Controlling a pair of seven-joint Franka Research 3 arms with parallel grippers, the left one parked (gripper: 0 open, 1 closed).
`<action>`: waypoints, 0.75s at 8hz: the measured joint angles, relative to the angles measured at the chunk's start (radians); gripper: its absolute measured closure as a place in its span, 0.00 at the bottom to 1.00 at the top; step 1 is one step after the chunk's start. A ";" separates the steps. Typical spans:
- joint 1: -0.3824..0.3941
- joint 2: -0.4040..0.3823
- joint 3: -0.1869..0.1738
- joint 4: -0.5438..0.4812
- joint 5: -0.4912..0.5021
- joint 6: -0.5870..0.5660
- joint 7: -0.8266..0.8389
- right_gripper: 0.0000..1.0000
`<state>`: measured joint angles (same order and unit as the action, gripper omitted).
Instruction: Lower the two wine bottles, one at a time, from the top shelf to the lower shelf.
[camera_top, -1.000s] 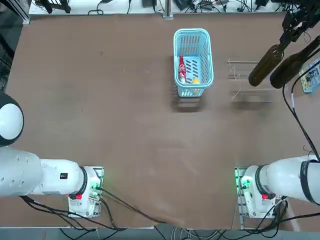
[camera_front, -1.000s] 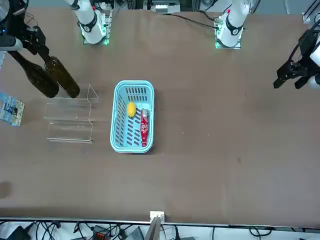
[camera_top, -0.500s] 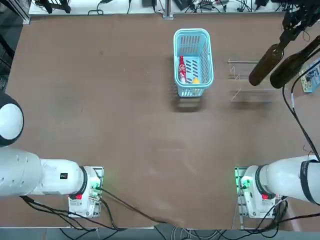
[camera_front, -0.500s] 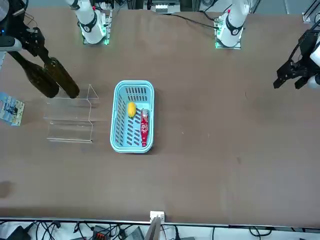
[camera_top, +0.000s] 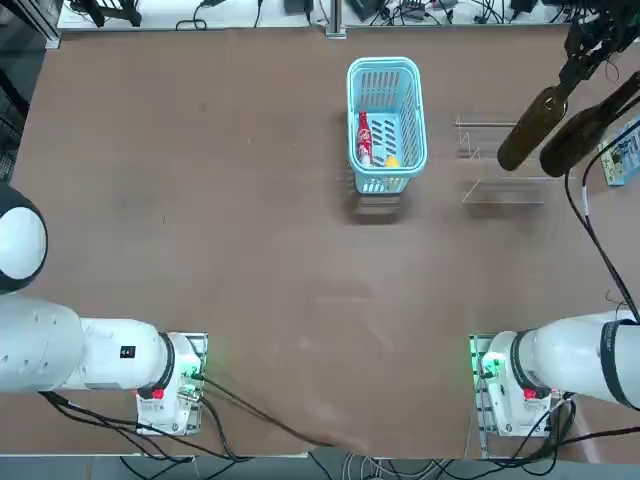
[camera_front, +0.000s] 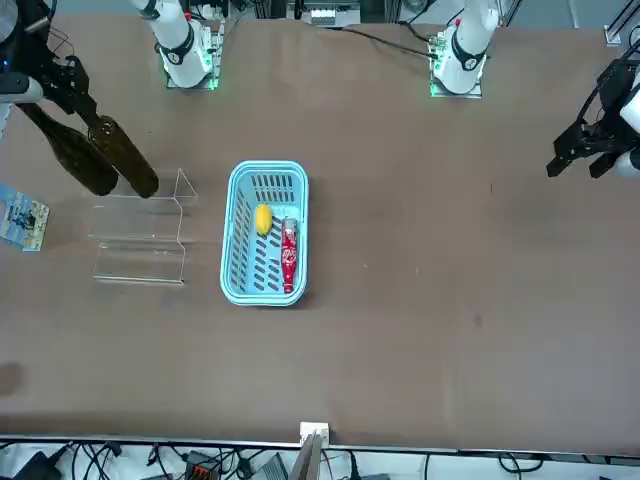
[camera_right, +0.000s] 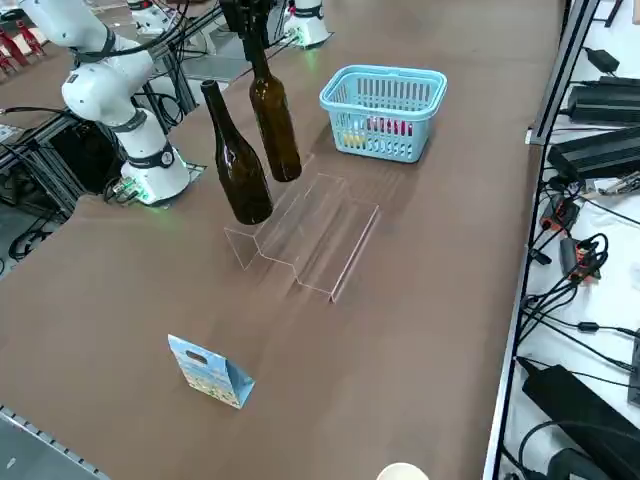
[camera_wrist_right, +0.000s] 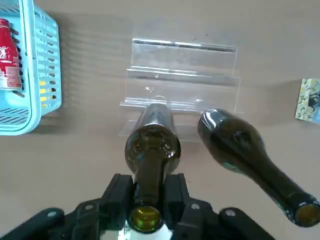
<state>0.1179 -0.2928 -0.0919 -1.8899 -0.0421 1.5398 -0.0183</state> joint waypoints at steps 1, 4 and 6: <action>0.000 0.008 0.000 0.008 0.000 0.007 -0.010 0.62; 0.000 0.109 -0.006 0.129 0.000 0.015 -0.091 0.62; -0.001 0.192 -0.026 0.222 0.000 0.015 -0.146 0.62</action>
<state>0.1171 -0.1004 -0.1177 -1.6677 -0.0423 1.5552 -0.1640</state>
